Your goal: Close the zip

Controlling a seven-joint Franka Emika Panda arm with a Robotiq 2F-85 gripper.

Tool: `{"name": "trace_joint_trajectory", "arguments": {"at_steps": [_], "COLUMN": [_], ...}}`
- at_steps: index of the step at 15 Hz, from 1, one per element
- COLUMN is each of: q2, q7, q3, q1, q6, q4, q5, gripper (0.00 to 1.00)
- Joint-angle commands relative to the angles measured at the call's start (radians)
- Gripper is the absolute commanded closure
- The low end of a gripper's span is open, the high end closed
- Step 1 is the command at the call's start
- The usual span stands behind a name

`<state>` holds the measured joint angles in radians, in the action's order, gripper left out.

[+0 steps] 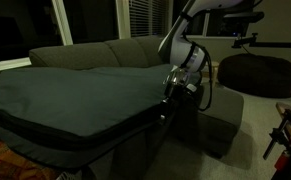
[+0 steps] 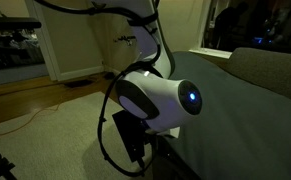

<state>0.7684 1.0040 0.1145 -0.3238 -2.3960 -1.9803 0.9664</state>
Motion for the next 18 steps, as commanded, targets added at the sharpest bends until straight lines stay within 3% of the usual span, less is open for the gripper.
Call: {"name": "trace_joint_trajectory", "arguments": {"at_steps": [1, 14, 15, 16, 18], "q2": [-0.055, -0.117, -0.118, -0.118, -0.121], "q7": [0.007, -0.051, -0.06, -0.065, -0.077], "q3": [-0.036, -0.138, -0.141, -0.142, -0.139], "q1": [0.019, 0.046, 0.046, 0.046, 0.041], "q6": [-0.024, -0.131, -0.135, -0.139, -0.121], "q4": [-0.04, -0.084, -0.087, -0.088, -0.092], "q5": [0.018, -0.038, -0.046, -0.054, -0.073], "gripper": [0.95, 0.95, 0.85, 0.63, 0.6]}}
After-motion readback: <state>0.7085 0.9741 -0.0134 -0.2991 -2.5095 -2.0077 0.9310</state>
